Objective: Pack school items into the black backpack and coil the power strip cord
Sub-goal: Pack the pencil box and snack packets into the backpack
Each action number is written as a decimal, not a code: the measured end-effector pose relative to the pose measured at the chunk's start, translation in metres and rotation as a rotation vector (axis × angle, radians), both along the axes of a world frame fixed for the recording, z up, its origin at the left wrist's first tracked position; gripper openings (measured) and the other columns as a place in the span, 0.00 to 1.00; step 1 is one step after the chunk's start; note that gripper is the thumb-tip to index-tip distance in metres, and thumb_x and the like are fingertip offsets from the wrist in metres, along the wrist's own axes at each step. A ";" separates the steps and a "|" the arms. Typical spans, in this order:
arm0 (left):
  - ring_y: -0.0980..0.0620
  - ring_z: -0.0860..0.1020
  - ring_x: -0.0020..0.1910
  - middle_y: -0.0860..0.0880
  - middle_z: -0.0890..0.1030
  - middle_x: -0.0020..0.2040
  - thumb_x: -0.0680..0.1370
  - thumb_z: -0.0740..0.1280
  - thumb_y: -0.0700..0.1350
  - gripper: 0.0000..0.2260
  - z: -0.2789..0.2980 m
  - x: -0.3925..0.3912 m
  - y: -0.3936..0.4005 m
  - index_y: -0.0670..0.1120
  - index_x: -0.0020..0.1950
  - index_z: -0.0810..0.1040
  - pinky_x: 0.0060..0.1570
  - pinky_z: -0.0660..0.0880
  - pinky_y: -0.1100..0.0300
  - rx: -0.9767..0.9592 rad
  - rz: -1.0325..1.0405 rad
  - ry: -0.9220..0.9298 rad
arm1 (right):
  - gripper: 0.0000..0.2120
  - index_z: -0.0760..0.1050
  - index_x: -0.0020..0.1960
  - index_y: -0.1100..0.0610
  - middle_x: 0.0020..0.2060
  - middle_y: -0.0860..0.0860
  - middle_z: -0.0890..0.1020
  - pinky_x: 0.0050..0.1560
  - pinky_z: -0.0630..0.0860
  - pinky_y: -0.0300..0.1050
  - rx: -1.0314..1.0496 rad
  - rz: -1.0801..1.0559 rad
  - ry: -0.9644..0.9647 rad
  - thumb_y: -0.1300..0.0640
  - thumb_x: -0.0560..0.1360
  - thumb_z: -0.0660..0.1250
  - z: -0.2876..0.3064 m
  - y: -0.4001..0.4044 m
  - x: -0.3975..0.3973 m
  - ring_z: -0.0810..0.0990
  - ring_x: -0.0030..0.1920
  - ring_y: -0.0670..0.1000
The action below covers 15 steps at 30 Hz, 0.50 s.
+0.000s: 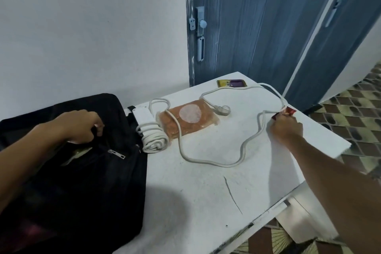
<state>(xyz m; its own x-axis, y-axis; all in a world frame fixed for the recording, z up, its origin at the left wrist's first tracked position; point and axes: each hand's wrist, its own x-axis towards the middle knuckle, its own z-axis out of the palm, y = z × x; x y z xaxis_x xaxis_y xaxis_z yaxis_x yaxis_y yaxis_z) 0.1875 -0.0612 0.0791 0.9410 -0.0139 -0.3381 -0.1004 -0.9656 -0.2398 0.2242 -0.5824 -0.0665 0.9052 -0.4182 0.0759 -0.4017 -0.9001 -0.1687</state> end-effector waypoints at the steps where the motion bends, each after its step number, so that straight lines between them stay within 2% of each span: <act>1: 0.54 0.70 0.43 0.57 0.68 0.44 0.71 0.63 0.38 0.15 0.000 -0.001 -0.001 0.58 0.49 0.79 0.45 0.67 0.62 -0.003 0.001 -0.002 | 0.17 0.76 0.58 0.62 0.58 0.60 0.77 0.59 0.67 0.54 -0.060 0.011 -0.021 0.54 0.78 0.54 0.000 0.000 -0.001 0.70 0.62 0.60; 3: 0.54 0.71 0.43 0.57 0.69 0.44 0.71 0.63 0.38 0.15 0.001 -0.003 -0.001 0.58 0.48 0.79 0.45 0.67 0.61 -0.014 0.006 -0.010 | 0.17 0.77 0.56 0.62 0.56 0.60 0.78 0.57 0.67 0.53 -0.160 0.033 -0.038 0.54 0.78 0.56 0.000 -0.002 -0.002 0.70 0.60 0.61; 5: 0.54 0.71 0.43 0.58 0.69 0.44 0.70 0.63 0.38 0.15 0.000 -0.004 0.000 0.58 0.48 0.79 0.45 0.67 0.61 -0.024 0.002 -0.011 | 0.16 0.75 0.56 0.64 0.55 0.62 0.78 0.56 0.68 0.54 -0.121 -0.019 -0.101 0.55 0.77 0.57 0.003 -0.001 -0.001 0.71 0.59 0.63; 8: 0.54 0.71 0.44 0.58 0.70 0.43 0.70 0.64 0.39 0.15 -0.001 -0.005 0.001 0.59 0.46 0.78 0.45 0.67 0.61 -0.028 -0.003 -0.016 | 0.15 0.72 0.57 0.68 0.55 0.66 0.76 0.55 0.71 0.58 0.233 -0.241 -0.425 0.57 0.77 0.60 0.018 0.007 0.000 0.72 0.58 0.66; 10: 0.54 0.71 0.43 0.57 0.70 0.43 0.70 0.64 0.39 0.15 -0.003 -0.006 0.002 0.59 0.47 0.78 0.45 0.67 0.60 -0.020 -0.014 -0.024 | 0.14 0.71 0.58 0.67 0.55 0.64 0.77 0.54 0.71 0.56 0.499 -0.350 -0.566 0.57 0.78 0.59 0.041 0.021 0.002 0.74 0.57 0.64; 13: 0.52 0.75 0.46 0.58 0.72 0.45 0.70 0.64 0.40 0.16 -0.004 -0.010 0.005 0.59 0.50 0.78 0.46 0.69 0.60 -0.025 -0.026 -0.032 | 0.12 0.71 0.58 0.61 0.48 0.55 0.78 0.51 0.74 0.50 0.785 -0.335 -0.606 0.55 0.79 0.57 0.075 0.056 0.017 0.78 0.48 0.58; 15: 0.51 0.78 0.53 0.57 0.78 0.52 0.70 0.65 0.41 0.17 -0.004 -0.011 0.006 0.59 0.55 0.78 0.50 0.72 0.60 -0.031 -0.065 -0.036 | 0.10 0.71 0.53 0.57 0.46 0.55 0.82 0.45 0.80 0.53 0.987 -0.245 -0.546 0.56 0.74 0.57 0.092 0.083 0.029 0.82 0.41 0.58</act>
<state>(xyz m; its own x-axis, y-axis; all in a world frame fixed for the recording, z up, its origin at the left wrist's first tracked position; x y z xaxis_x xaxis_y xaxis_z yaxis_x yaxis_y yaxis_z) 0.1770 -0.0556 0.0750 0.9493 -0.0853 -0.3026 -0.1549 -0.9644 -0.2143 0.2535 -0.4994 0.0254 0.7389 -0.6733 -0.0250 -0.2038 -0.1880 -0.9608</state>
